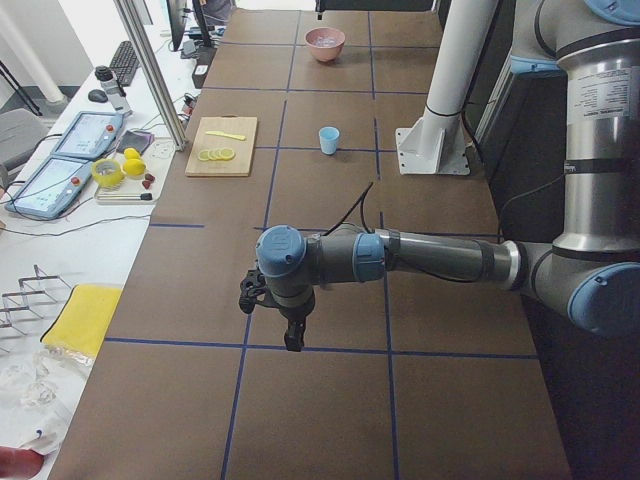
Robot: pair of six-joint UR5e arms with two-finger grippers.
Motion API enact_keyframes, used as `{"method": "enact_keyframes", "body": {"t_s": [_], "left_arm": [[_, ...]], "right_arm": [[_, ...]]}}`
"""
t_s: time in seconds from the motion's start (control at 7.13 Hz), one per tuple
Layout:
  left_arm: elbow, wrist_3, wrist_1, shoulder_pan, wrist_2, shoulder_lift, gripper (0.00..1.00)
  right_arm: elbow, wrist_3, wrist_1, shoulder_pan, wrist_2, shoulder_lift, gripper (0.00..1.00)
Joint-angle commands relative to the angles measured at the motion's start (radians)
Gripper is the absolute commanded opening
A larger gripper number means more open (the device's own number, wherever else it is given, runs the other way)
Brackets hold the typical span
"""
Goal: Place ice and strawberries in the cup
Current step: 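Lower the right gripper into the pink bowl of ice cubes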
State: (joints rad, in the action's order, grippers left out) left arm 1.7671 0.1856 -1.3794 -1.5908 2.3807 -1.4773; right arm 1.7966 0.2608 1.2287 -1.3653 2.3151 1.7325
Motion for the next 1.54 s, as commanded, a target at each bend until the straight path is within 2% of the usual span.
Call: {"method": "enact_keyframes", "body": {"t_s": [0.0, 0.42, 0.7, 0.98, 1.4], "left_arm": [[0.0, 0.0, -0.001, 0.0, 0.0, 0.0, 1.0], [0.0, 0.002, -0.001, 0.0, 0.002, 0.0, 1.0], [0.0, 0.002, -0.001, 0.0, 0.002, 0.0, 1.0], [0.0, 0.002, -0.001, 0.0, 0.002, 0.0, 1.0], [0.002, 0.002, -0.001, 0.002, 0.002, 0.0, 1.0]], "right_arm": [[-0.043, 0.109, -0.09, 0.066, -0.045, -0.011, 1.0], [-0.056, 0.162, -0.116, 0.096, -0.048, -0.011, 0.99], [-0.109, 0.193, -0.198, 0.113, -0.049, -0.005, 0.98], [-0.115, 0.27, -0.244, 0.159, -0.107, -0.004, 0.96], [-0.115, 0.267, -0.247, 0.161, -0.117, 0.002, 0.91]]}}
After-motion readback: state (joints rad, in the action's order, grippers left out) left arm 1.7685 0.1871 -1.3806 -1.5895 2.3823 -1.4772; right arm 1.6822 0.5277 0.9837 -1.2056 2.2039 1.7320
